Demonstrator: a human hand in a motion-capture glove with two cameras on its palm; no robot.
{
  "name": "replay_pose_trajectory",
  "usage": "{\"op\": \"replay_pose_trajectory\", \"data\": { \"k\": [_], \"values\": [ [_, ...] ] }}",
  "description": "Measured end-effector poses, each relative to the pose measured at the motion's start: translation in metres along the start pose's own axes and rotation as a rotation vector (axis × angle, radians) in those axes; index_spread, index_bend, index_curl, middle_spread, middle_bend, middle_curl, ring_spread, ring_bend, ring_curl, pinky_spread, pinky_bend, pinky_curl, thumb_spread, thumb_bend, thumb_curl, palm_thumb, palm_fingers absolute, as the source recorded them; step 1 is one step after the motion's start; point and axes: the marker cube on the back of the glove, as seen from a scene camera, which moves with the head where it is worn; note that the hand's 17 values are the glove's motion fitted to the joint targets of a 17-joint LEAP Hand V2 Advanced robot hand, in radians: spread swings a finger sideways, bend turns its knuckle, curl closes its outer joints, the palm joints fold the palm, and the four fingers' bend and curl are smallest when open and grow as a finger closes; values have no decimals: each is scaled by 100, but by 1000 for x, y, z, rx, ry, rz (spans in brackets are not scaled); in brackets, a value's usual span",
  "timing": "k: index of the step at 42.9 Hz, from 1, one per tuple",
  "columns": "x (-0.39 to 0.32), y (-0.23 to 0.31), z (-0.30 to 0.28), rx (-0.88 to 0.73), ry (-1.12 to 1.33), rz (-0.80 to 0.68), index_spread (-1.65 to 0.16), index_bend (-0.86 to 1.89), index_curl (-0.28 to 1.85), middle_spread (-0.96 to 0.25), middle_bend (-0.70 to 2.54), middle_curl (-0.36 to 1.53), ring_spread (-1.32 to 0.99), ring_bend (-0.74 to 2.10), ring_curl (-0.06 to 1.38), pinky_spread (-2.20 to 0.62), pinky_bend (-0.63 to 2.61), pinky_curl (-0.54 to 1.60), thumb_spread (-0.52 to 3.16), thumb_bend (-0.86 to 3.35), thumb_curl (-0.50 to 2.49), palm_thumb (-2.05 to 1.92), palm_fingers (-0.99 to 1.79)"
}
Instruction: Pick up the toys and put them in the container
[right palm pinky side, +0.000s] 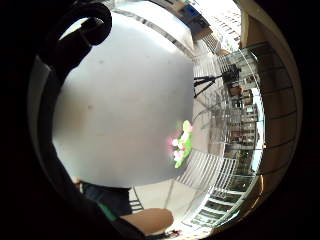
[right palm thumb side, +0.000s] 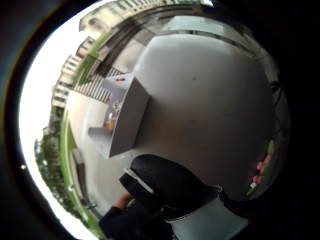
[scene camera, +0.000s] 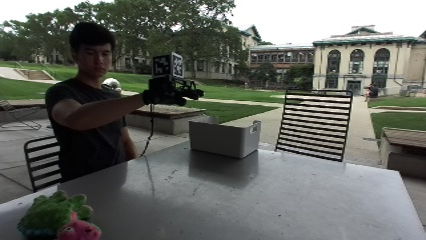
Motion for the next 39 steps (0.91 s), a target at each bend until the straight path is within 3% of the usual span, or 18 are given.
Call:
{"op": "replay_pose_trajectory", "data": {
  "k": [24, 39],
  "values": [
    [303, 146, 118, -149, 65, 416, -24, 9, 26, -20, 14, 34, -25, 35, 23, -6, 110, 33, 90, -8, 21, -10, -17],
    [359, 208, 222, -269, -8, 562, -25, 10, 22, -20, 13, 28, -14, 43, 27, -3, 121, 36, 89, -6, 22, -7, -13]
  ]
}}
